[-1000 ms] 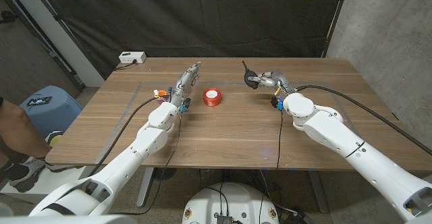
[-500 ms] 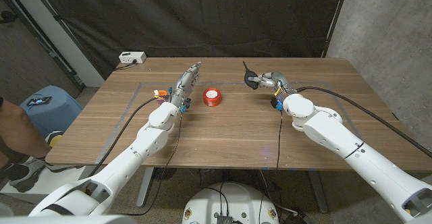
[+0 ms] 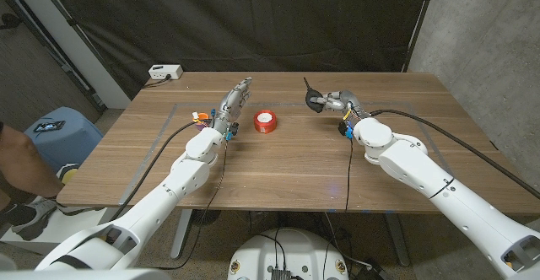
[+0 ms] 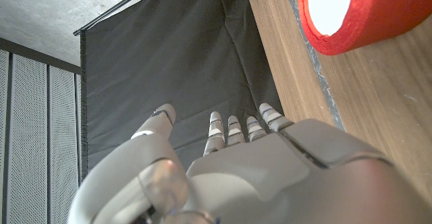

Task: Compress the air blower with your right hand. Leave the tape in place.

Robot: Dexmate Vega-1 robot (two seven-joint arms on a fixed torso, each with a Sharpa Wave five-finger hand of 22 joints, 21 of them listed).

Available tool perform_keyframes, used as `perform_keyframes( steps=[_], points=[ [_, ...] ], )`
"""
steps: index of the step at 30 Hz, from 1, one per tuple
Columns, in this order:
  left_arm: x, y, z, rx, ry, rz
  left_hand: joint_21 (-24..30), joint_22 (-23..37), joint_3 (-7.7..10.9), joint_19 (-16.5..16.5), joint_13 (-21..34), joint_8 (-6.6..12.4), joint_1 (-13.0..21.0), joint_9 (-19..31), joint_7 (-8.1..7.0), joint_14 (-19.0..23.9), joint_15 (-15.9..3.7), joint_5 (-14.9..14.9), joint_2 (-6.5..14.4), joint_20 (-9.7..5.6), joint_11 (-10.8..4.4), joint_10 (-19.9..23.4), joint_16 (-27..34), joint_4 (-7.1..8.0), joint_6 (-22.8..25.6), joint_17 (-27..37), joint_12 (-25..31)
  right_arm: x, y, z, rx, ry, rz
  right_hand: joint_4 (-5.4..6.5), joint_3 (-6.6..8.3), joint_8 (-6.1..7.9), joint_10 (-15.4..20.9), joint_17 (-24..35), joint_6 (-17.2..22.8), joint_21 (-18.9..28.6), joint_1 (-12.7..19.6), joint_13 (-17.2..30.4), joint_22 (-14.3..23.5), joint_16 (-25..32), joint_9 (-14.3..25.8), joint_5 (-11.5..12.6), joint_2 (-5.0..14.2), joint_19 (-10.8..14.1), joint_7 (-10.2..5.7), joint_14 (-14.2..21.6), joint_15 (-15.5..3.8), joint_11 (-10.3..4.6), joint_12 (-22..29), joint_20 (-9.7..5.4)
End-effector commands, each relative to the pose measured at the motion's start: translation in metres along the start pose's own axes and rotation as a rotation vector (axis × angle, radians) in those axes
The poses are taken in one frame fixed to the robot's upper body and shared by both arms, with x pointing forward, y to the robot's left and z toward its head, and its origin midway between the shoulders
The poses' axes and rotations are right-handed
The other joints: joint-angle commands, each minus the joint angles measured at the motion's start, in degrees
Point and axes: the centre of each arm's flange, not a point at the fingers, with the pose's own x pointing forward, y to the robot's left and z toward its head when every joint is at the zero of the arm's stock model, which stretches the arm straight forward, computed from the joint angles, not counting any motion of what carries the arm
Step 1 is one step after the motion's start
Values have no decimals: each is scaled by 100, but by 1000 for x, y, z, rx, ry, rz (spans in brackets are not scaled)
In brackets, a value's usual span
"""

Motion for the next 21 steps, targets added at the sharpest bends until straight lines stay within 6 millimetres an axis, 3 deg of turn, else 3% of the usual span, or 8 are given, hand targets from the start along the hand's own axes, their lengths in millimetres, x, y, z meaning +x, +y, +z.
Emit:
perform_keyframes(
  steps=[1,21],
  points=[
    [-2,0,1,0,-2,-1,-19,28,17,19,9,-1,-20,20,-16,12,17,21,26,38,-3,38,17,-25,58,13,0,0,1,1,7,0,8,16,36,42,-4,17,24,34,58,39,25,-26,13,19,-3,13,12,48,-621,19,-3,-29],
    [-12,4,1,-4,-3,2,-19,28,18,17,9,-4,-24,21,-17,12,16,20,27,38,1,42,18,-24,55,14,1,-7,5,4,13,-1,30,104,7,-111,-217,-11,-273,-20,-58,-104,26,-248,-40,-1,-46,-105,95,-188,-506,150,-202,45]
  ],
)
